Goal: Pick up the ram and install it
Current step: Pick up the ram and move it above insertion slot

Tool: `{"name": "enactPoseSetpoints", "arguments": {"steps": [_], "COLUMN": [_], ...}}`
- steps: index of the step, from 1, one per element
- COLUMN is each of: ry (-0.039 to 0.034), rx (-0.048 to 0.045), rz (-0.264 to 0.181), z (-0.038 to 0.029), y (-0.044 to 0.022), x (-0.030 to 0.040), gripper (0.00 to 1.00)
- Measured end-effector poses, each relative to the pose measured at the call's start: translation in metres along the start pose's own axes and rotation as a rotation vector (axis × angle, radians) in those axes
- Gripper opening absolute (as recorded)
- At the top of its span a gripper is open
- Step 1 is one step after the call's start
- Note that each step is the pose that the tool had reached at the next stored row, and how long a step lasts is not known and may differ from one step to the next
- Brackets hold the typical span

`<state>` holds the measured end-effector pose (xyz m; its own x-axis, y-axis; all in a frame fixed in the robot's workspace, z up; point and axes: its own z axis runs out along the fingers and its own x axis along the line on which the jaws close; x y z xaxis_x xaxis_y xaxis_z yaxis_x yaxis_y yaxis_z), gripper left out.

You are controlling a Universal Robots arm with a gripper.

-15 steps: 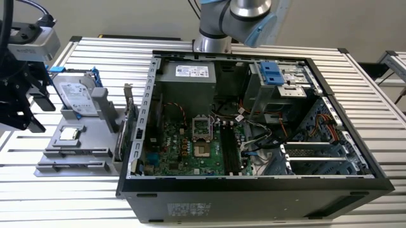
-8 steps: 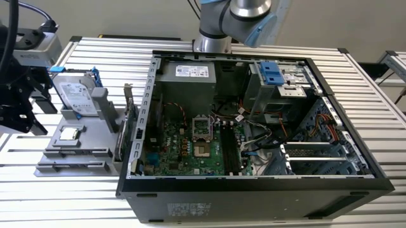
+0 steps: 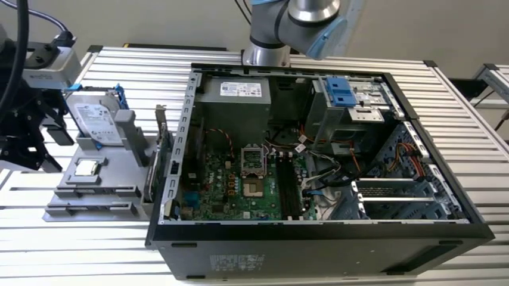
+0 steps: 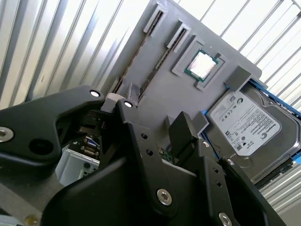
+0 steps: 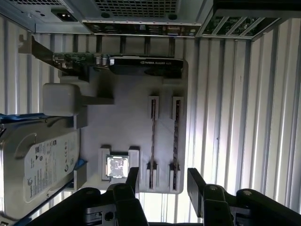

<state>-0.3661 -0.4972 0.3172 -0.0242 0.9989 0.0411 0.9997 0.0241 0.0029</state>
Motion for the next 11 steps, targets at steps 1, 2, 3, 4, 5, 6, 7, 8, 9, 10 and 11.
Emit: {"name": "enactPoseSetpoints", "arguments": {"steps": [1,2,3,4,5,6,7,8,9,10,11], "ry": [0.0,0.0001,0.0,0.0,0.0,0.0,0.0001,0.0001,0.0001,0.0001,0.0001], "rx": [0.0,-0.0001,0.0,0.0,0.0,0.0,-0.0001,0.0,-0.0001,-0.0001,0.0], "rz": [0.0,0.0,0.0,0.0,0.0,0.0,0.0,0.0,0.0,0.0,0.0], "z": [0.0009,0.0018,0.0026,0.0035,0.0044,0.0053,0.0062,0.0071,0.0079,0.0088,0.0097], "y": [0.0,0.0,0.0,0.0,0.0,0.0,-0.0001,-0.0001,0.0,0.0,0.0], "x": [0.0,-0.0001,-0.0001,-0.0001,-0.0002,-0.0003,-0.0003,-0.0004,-0.0006,-0.0007,-0.0008], "gripper": [1.0,1.0,1.0,1.0,1.0,1.0,1.0,1.0,1.0,1.0,1.0]}}
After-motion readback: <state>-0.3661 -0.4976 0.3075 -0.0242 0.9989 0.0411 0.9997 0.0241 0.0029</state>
